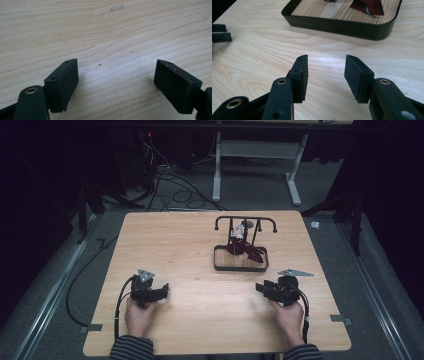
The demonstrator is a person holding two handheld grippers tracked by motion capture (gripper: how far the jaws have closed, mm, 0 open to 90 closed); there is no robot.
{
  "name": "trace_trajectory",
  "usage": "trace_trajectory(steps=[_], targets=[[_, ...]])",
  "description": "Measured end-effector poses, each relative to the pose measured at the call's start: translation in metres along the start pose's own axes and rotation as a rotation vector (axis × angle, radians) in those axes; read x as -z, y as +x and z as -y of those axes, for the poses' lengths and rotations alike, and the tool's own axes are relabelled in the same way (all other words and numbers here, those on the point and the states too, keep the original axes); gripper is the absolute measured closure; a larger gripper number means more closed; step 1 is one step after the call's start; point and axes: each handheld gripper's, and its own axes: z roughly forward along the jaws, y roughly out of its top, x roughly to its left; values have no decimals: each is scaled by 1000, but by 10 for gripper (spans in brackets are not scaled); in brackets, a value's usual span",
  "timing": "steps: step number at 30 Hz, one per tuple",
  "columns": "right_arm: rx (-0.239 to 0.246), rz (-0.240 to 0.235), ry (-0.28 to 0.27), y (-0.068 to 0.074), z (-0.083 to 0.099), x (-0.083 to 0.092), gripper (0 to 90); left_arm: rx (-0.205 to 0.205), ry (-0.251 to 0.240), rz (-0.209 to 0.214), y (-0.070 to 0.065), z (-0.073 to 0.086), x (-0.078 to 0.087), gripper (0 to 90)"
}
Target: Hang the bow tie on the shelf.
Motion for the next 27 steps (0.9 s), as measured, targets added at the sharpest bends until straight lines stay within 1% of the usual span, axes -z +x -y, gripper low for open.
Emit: trace_trajectory(steps=[6, 11, 13, 15, 20, 21, 23, 25, 27], targets=[[-8, 0, 13, 0, 5, -3, 555, 0, 0, 0, 0, 0, 0, 202], [3, 13, 24, 0, 9, -8, 548, -1, 0, 0, 0, 0, 0, 202], [20, 24, 28, -1, 13, -11, 542, 0, 0, 0, 0, 0, 0, 202], [13, 27, 33, -1, 14, -12, 541, 0, 0, 0, 0, 0, 0, 202], [33, 57, 45, -2, 19, -17, 537, 0, 0, 0, 0, 0, 0, 202], [40, 57, 32, -2, 20, -18, 536, 0, 0, 0, 0, 0, 0, 202], [46, 65, 27, -1, 20, -18, 536, 0, 0, 0, 0, 0, 0, 202], [73, 79, 20, 0, 20, -19, 530, 0, 0, 0, 0, 0, 0, 202], [83, 84, 18, 1, 21, -20, 529, 0, 0, 0, 0, 0, 0, 202]])
